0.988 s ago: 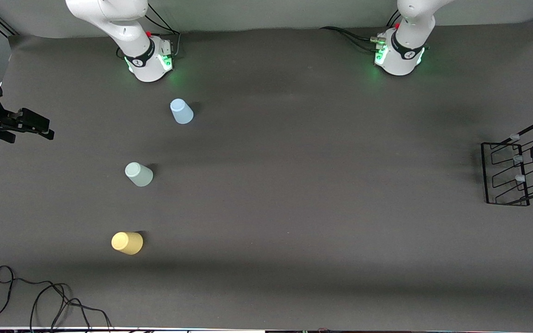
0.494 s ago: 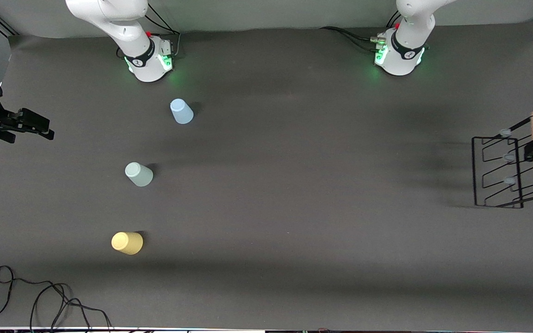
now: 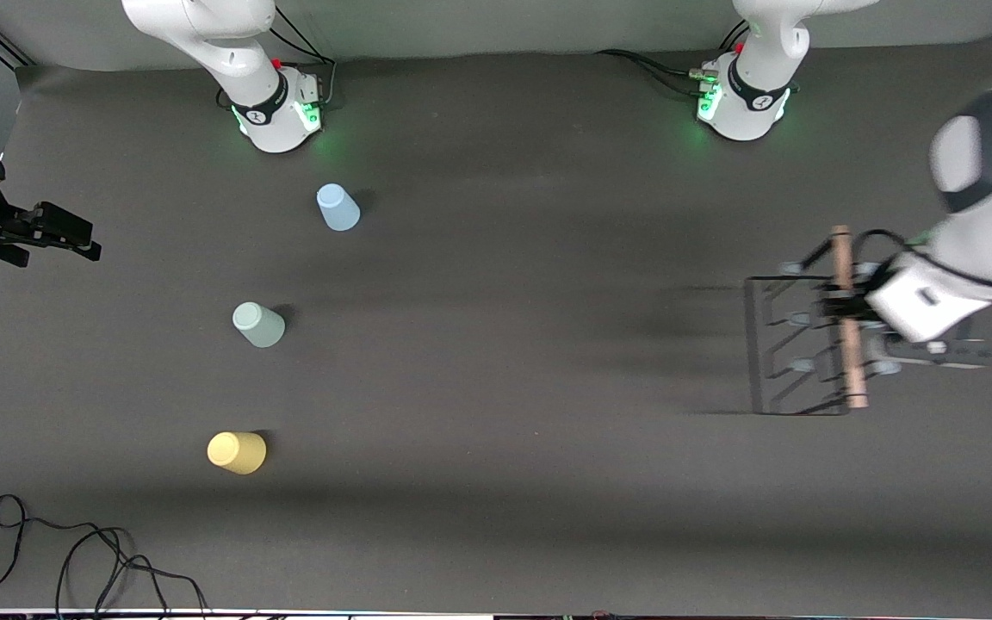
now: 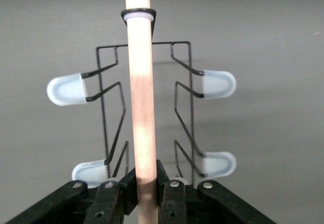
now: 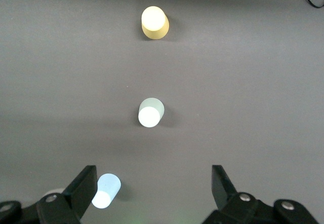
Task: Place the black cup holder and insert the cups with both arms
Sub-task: 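Carry the rack toward the table middle with the left gripper, then lower the rack onto the table, release it, withdraw the left gripper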
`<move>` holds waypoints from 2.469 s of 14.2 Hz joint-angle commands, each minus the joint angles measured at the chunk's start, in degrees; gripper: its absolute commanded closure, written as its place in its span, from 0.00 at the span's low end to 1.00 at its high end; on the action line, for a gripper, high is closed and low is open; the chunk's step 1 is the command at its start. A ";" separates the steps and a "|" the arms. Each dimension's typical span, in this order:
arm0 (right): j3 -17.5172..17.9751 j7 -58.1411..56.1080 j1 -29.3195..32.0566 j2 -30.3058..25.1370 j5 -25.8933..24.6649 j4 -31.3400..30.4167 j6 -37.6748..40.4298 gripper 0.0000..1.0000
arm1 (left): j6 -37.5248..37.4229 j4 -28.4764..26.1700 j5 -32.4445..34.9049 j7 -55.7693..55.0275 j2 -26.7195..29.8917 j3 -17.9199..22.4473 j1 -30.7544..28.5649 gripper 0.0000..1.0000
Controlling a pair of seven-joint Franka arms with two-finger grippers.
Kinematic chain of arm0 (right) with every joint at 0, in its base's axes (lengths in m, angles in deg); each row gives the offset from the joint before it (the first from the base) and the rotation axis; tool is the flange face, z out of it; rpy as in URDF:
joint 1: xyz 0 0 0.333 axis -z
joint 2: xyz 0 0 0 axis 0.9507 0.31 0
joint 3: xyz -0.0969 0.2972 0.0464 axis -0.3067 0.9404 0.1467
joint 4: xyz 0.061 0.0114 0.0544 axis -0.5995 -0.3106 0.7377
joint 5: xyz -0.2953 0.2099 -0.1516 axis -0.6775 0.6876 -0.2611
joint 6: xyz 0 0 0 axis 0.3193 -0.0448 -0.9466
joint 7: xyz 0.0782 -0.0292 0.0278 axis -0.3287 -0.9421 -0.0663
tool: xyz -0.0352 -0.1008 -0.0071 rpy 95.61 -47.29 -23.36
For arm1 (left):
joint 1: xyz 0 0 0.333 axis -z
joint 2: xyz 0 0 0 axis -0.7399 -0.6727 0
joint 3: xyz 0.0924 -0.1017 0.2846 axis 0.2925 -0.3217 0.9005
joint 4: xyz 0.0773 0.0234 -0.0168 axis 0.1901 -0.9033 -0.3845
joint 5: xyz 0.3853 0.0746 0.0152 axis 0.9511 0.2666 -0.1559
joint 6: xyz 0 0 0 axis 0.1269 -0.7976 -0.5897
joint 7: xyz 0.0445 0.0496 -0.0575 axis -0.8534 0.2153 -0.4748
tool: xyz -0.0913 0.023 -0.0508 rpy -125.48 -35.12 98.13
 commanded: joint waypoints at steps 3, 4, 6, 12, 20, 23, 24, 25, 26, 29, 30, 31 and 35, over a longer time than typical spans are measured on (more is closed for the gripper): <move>0.32 0.54 0.12 0.13 -0.08 0.38 0.00 0.00 | -1.43 10.61 0.22 -20.97 -8.49 0.99 15.10 1.00; 0.32 0.54 0.20 0.13 -0.08 0.38 0.00 0.00 | -1.52 12.90 0.48 -24.58 -10.60 0.99 18.18 1.00; 0.32 0.01 0.20 0.13 -0.08 0.38 0.00 0.00 | -1.26 17.21 0.48 -30.22 -15.25 0.99 23.98 1.00; 0.32 0.01 0.12 0.56 -0.08 0.38 0.00 0.00 | 2.24 26.89 1.71 -42.54 -26.43 1.08 37.09 1.00; 0.32 3.24 0.12 0.30 -0.08 0.12 -0.09 0.00 | 10.86 26.63 2.86 -45.62 -30.83 1.34 42.20 0.66; 0.32 3.35 0.03 -0.14 -0.08 -0.50 0.00 0.00 | 13.24 26.37 6.28 -45.62 -31.45 1.34 43.08 0.00; 0.32 3.35 -0.06 -0.49 -0.08 -1.28 0.00 0.00 | 13.15 26.54 6.28 -45.54 -31.19 1.34 42.91 0.00; 0.32 3.35 -0.41 -1.19 -0.08 -2.16 0.00 0.00 | 12.11 26.81 6.28 -45.28 -30.75 1.51 42.64 0.00; 0.32 3.26 -1.37 -2.41 -0.08 -4.08 -0.09 0.00 | 10.88 26.90 6.28 -45.01 -29.62 1.60 41.42 0.00; 0.32 2.82 -2.69 -9.34 -0.08 -13.73 -2.89 0.00 | 1.94 26.90 6.02 -41.26 -24.79 0.90 35.54 0.00; 0.32 2.65 -2.70 -12.33 -0.08 -17.69 -4.82 0.00 | -1.40 26.90 4.72 -38.62 -22.94 1.08 33.87 0.00; 0.32 2.65 -2.78 -14.88 -0.08 -21.03 -6.32 0.00 | -4.57 26.90 3.14 -36.24 -21.18 1.16 31.50 0.00; 0.24 2.56 -2.70 -14.91 -0.08 -26.58 -10.53 0.00 | -19.16 26.81 2.42 -26.14 -15.47 1.34 22.01 0.00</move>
